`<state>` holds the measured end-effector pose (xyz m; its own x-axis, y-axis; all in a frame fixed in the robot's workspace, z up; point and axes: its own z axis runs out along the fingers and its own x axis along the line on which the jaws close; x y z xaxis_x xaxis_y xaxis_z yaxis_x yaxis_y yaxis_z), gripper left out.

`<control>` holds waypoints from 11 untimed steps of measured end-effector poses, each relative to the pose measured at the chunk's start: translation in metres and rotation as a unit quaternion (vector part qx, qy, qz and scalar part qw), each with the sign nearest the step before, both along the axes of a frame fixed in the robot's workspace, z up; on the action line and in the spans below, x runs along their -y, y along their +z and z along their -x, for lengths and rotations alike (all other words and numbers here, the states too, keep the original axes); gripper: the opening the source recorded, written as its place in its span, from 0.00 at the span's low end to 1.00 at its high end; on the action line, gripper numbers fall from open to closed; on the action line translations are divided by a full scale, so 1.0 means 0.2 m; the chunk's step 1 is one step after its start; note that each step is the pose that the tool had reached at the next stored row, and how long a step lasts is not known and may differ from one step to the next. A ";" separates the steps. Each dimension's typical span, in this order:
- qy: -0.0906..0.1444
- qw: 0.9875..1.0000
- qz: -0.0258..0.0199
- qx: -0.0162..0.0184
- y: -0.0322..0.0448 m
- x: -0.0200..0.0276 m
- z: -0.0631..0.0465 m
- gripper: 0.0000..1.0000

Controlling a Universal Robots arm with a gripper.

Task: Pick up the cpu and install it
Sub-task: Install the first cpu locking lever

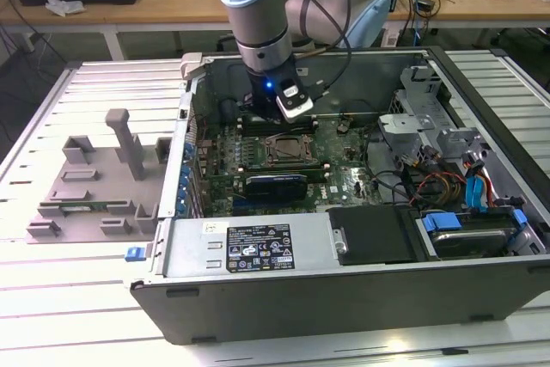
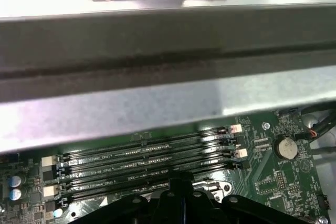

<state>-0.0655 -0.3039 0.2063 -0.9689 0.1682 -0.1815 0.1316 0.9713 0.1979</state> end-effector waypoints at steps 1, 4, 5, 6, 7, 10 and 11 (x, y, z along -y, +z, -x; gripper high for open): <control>-0.001 1.000 0.001 0.001 -0.004 0.000 0.00 0.11; -0.022 1.000 0.001 0.001 -0.008 -0.003 0.00 0.11; -0.025 1.000 0.001 0.001 -0.009 -0.009 0.00 0.11; -0.027 1.000 0.001 0.001 -0.009 -0.017 0.00 0.11; -0.030 1.000 0.001 0.001 -0.009 -0.027 0.00 0.11; -0.032 0.999 0.001 0.001 -0.010 -0.033 0.00 0.11; -0.034 0.999 0.002 0.001 -0.012 -0.034 0.00 0.11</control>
<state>-0.0656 -0.2971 0.2038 -0.9548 0.2326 -0.1850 0.1966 0.9611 0.1941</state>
